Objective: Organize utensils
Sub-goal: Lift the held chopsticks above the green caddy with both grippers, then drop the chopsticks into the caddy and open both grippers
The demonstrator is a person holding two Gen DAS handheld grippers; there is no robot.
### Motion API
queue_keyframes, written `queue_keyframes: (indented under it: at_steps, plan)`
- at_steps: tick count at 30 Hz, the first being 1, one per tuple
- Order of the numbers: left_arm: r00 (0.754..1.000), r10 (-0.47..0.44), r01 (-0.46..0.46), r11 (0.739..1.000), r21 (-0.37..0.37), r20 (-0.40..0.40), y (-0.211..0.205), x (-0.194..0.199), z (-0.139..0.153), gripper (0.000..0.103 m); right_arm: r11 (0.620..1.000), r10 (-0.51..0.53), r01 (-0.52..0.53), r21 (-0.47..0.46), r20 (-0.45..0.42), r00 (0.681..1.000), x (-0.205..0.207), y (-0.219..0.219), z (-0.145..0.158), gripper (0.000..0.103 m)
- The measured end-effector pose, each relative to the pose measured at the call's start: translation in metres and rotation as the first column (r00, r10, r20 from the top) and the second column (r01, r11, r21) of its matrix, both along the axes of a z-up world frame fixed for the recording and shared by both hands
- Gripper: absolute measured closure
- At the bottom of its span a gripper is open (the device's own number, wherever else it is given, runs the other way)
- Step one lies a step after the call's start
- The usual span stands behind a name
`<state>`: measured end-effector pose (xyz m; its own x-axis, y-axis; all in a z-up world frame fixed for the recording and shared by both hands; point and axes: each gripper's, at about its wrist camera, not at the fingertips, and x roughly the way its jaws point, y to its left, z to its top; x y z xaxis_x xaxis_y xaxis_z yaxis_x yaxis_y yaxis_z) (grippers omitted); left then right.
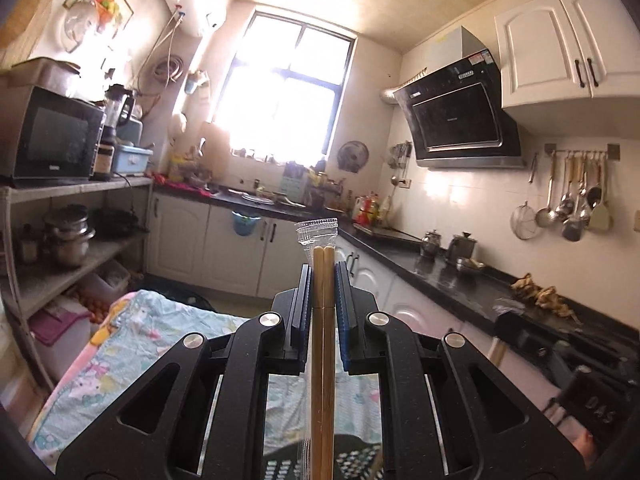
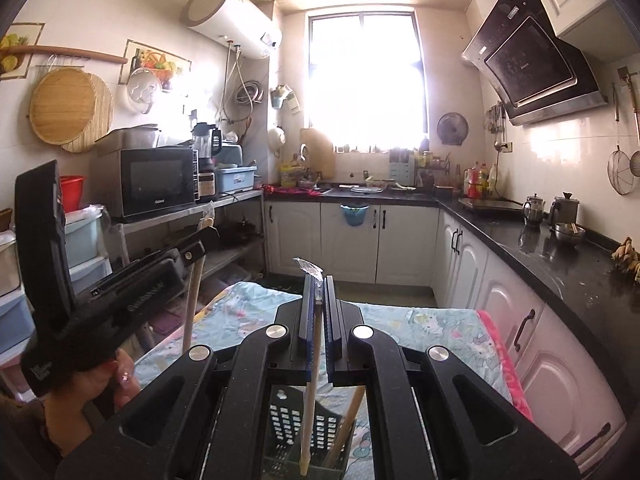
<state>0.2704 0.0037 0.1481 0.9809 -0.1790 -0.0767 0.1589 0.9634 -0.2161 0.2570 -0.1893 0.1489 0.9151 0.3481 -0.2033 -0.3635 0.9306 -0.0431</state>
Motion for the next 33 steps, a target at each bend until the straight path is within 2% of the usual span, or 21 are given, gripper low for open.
queue_keyframes:
  at_steps: [6,9,13,17,24,27,29,31,33]
  plan:
    - [0.997,0.072,-0.072,0.997,0.026,0.008,-0.009,0.013,-0.02,0.096,1.0,-0.015,0.015,0.015,0.015,1.0,0.009,-0.003,-0.013,0.098]
    - [0.994,0.104,-0.106,0.992,0.063,0.033,-0.016,0.016,-0.027,0.096,1.0,-0.019,0.018,0.02,0.016,1.0,0.014,-0.003,-0.02,0.098]
    - [0.992,0.119,-0.122,0.989,0.086,0.045,-0.02,0.02,-0.036,0.095,0.999,-0.022,0.021,0.025,0.012,1.0,0.019,-0.004,-0.03,0.098]
    - [0.993,0.115,-0.118,0.989,0.085,0.039,-0.019,0.021,-0.046,0.095,0.999,-0.03,0.03,0.035,-0.003,1.0,0.025,-0.006,-0.04,0.098]
    - [0.997,0.077,-0.077,0.995,0.069,0.002,-0.013,0.012,-0.047,0.095,0.997,-0.033,0.04,0.064,-0.107,0.994,0.042,-0.011,-0.058,0.098]
    - [0.998,0.055,-0.053,0.996,0.068,-0.027,-0.012,0.009,-0.047,0.095,0.996,-0.039,0.049,0.071,-0.146,0.989,0.045,-0.012,-0.065,0.087]
    - [0.998,0.042,-0.039,0.997,0.067,-0.04,-0.012,0.006,-0.047,0.095,0.995,-0.054,0.066,0.073,-0.164,0.985,0.047,-0.014,-0.069,0.077]
    - [0.998,0.028,-0.024,0.998,0.064,-0.054,-0.011,0.003,-0.047,0.094,0.994,-0.06,0.076,0.078,-0.184,0.981,0.047,-0.017,-0.072,0.077]
    - [0.998,0.016,-0.013,0.998,0.056,-0.067,-0.008,-0.002,-0.047,0.086,0.993,-0.068,0.085,0.079,-0.195,0.978,0.045,-0.02,-0.074,0.073]
